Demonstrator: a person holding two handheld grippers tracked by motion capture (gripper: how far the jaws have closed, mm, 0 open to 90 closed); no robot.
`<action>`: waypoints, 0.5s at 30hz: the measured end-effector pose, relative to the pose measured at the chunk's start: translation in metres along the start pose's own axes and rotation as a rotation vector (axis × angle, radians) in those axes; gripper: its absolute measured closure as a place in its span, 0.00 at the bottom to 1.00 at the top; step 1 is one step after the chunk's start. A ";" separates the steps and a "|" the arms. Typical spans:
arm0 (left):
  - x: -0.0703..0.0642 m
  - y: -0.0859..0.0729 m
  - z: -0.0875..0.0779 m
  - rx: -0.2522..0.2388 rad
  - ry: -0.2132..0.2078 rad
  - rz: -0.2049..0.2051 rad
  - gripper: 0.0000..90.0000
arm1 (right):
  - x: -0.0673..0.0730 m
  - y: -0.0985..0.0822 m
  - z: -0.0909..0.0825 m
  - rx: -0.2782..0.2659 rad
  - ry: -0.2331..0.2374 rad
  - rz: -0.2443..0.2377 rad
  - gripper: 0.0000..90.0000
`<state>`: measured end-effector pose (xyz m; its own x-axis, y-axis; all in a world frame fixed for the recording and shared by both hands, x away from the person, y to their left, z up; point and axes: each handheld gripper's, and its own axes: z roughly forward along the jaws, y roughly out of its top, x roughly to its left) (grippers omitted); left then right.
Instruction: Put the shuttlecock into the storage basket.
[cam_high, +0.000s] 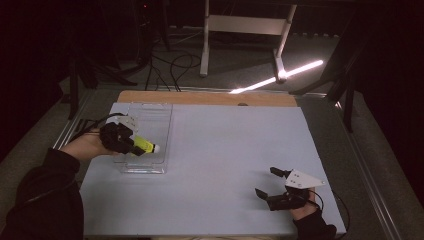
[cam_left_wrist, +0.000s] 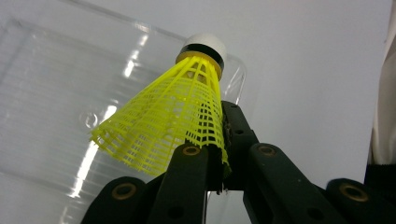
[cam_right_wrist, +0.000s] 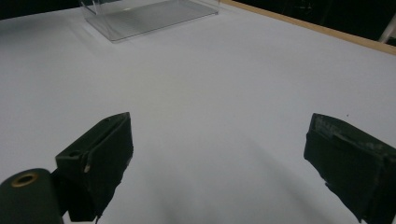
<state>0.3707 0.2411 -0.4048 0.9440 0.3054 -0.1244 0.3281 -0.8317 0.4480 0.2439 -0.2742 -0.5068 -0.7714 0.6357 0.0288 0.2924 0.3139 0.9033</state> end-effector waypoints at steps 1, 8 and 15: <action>0.000 0.000 0.000 0.000 0.000 0.000 0.99 | 0.000 0.000 0.000 0.000 0.000 0.000 0.09; 0.005 -0.006 0.011 0.015 -0.001 -0.027 0.99 | 0.000 0.000 0.000 0.000 0.000 -0.001 0.09; 0.008 -0.010 0.020 0.036 -0.017 -0.038 0.99 | 0.000 0.000 0.000 -0.001 0.002 0.000 0.09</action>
<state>0.3761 0.2422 -0.4280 0.9310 0.3297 -0.1564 0.3649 -0.8358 0.4102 0.2440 -0.2745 -0.5066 -0.7728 0.6340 0.0295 0.2918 0.3137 0.9036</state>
